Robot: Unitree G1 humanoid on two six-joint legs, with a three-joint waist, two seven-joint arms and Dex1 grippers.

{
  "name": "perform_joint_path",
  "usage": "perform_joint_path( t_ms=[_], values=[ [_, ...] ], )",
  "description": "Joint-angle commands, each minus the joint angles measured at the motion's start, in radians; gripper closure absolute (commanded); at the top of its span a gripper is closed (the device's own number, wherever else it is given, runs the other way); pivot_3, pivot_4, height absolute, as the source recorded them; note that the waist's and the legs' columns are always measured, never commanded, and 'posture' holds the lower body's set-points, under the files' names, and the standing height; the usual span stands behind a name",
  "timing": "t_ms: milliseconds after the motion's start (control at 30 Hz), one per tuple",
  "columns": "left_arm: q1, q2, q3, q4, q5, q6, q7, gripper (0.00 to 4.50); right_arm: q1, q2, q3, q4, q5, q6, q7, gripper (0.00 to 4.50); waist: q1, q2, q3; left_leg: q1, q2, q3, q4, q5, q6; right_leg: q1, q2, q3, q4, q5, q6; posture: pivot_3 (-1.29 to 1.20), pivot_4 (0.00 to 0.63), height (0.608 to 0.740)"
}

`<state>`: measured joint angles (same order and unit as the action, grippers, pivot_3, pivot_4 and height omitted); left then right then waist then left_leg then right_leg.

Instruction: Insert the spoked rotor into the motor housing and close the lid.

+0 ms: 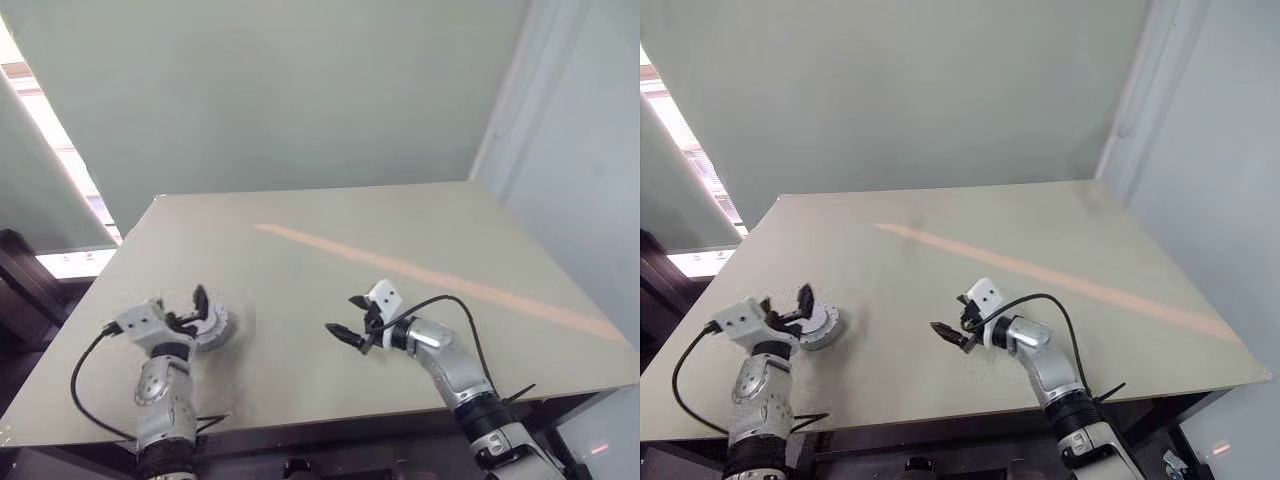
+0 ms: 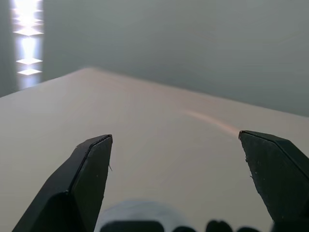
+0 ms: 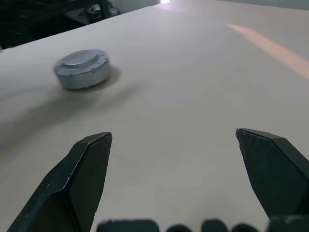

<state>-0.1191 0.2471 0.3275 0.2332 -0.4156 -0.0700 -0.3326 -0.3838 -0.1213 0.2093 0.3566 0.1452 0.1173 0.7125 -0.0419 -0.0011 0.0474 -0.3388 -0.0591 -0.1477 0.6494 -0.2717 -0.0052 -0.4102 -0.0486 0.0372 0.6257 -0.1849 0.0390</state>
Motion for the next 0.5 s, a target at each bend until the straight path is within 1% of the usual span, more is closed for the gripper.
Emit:
perform_joint_path(
  t_ms=[33,133,300,400,500],
  values=[
    [0.015,0.043,-0.112,-0.180,-0.044,0.131,-0.136,0.01,0.007,-0.027,-0.050,-0.091,0.039,0.018,0.001,0.00,-0.002,0.000,0.000,0.000,0.000,0.000,0.000,0.000,0.000,0.000,0.000,0.000,0.000,0.000,0.000,0.00,0.000,0.740],
    [0.026,0.070,-0.183,-0.260,-0.042,0.215,-0.194,0.01,0.041,-0.055,-0.072,-0.154,0.062,0.048,0.010,0.00,-0.007,0.001,0.000,0.001,0.000,0.000,0.000,0.000,0.000,0.000,0.000,0.000,0.000,0.000,0.000,0.00,0.000,0.740],
    [0.040,0.098,-0.263,-0.317,-0.036,0.301,-0.272,0.01,0.128,-0.106,-0.097,-0.268,0.076,0.083,0.002,0.00,-0.007,0.002,0.000,0.001,0.001,0.001,-0.001,0.000,0.000,0.000,0.001,0.001,0.000,0.000,0.000,0.00,0.000,0.740],
    [0.044,0.100,-0.284,-0.326,-0.029,0.328,-0.287,0.01,0.177,-0.128,-0.105,-0.314,0.071,0.096,-0.016,0.00,-0.007,0.002,0.000,0.001,0.002,0.001,-0.001,0.000,0.000,0.000,0.001,0.001,0.000,0.000,0.000,0.00,0.000,0.740],
    [0.043,0.083,-0.295,-0.301,-0.021,0.330,-0.290,0.01,0.238,-0.138,-0.121,-0.366,0.073,0.106,-0.049,0.00,-0.007,0.002,0.000,0.001,0.002,0.001,0.000,0.000,0.000,0.001,0.001,0.001,0.000,-0.001,0.000,0.00,0.000,0.740]
  ],
)
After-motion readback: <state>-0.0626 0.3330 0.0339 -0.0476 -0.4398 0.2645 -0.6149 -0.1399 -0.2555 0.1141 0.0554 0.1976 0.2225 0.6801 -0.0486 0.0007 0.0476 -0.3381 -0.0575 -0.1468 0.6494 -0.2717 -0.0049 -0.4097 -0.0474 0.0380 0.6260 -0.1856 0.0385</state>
